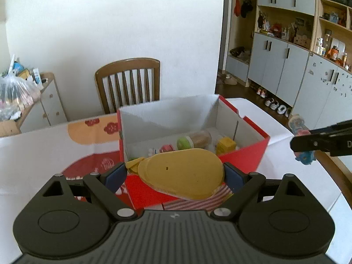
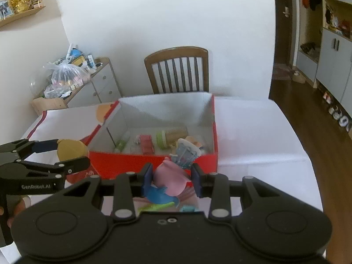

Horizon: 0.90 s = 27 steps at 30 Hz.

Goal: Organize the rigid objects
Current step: 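Lift the tape dispenser and pink pig over the red box with both tools, then open the left tool to drop the tape dispenser into the box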

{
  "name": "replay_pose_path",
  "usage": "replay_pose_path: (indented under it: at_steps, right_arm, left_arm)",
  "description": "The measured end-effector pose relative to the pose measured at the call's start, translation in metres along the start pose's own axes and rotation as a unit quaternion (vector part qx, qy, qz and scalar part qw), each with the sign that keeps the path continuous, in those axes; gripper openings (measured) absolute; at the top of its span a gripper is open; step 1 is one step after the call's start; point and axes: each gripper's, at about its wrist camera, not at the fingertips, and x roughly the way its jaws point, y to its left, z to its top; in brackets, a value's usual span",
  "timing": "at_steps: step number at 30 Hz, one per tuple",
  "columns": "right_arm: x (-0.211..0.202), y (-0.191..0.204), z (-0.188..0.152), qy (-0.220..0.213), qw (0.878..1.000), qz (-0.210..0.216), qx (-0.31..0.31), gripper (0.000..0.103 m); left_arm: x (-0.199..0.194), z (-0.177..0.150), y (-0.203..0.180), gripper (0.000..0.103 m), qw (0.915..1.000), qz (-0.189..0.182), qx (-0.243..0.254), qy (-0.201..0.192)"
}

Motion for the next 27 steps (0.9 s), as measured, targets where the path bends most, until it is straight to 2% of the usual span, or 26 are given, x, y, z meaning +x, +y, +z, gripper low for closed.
replay_pose_path:
  at_steps: [7,13,20,27]
  right_arm:
    - [0.03,0.009,0.027,0.005,0.999,0.013,-0.032,0.036]
    - [0.06,0.015,0.041,0.021,0.998,0.014,-0.059,0.036]
    - [0.095,0.019,0.043,0.052,0.995,0.017,-0.084,0.036]
    - [0.125,0.026,0.042,0.081,0.991,0.012,-0.102,0.036]
  left_arm:
    - [0.025,0.023,0.002,0.093,0.9997,0.021,0.012,0.008]
    - [0.062,0.04,0.018,0.093,0.9994,0.01,-0.023,0.025]
    - [0.104,0.055,0.018,0.093,0.9986,0.033,-0.012,0.04]
    - [0.149,0.059,0.019,0.094,0.9956,0.036,-0.024,0.083]
